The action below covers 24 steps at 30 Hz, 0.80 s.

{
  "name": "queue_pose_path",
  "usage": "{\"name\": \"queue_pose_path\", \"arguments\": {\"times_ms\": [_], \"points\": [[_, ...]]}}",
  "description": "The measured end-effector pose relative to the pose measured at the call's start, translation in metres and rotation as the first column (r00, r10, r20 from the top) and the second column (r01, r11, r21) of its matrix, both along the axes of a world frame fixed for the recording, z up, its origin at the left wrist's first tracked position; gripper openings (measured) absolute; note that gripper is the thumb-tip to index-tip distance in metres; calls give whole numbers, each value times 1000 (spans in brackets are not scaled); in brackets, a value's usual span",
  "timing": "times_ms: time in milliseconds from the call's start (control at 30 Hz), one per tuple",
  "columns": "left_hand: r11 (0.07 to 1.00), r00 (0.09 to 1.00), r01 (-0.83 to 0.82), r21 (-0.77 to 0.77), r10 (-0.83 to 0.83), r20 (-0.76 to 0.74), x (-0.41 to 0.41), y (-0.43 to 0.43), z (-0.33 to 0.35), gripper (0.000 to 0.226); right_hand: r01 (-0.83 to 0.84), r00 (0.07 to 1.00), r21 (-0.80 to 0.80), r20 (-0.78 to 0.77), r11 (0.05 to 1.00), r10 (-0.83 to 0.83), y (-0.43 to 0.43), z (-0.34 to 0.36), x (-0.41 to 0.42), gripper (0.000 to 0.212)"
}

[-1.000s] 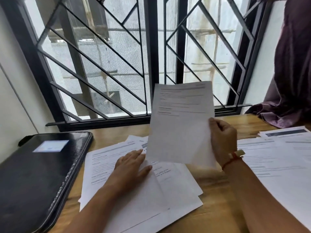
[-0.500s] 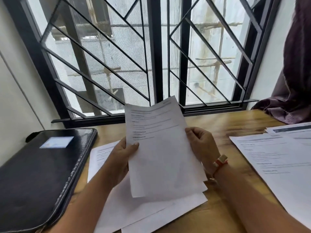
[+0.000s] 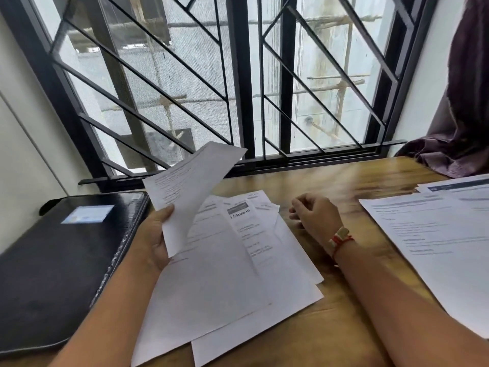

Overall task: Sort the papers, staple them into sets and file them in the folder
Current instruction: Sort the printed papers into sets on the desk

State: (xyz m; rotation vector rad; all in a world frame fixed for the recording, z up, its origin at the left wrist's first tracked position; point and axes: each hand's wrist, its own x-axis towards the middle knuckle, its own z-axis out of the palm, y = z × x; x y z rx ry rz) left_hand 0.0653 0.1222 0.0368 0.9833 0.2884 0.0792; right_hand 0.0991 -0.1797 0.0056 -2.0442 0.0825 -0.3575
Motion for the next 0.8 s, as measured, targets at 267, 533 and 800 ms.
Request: {"name": "queue_pose_path", "arguments": {"times_ms": [267, 533, 800], "points": [[993, 999, -43, -112, 43, 5, 7, 4, -12, 32, -187, 982, -397, -63, 899, 177, 12, -2, -5, 48], [969, 1000, -24, -245, 25, 2, 12, 13, -15, 40, -284, 959, -663, -207, 693, 195, 19, -2, -3, 40], [994, 1000, -24, -106, 25, 11, 4, -1, -15, 25, -215, 976, -636, -121, 741, 180, 13, 5, -4, 31]]}}
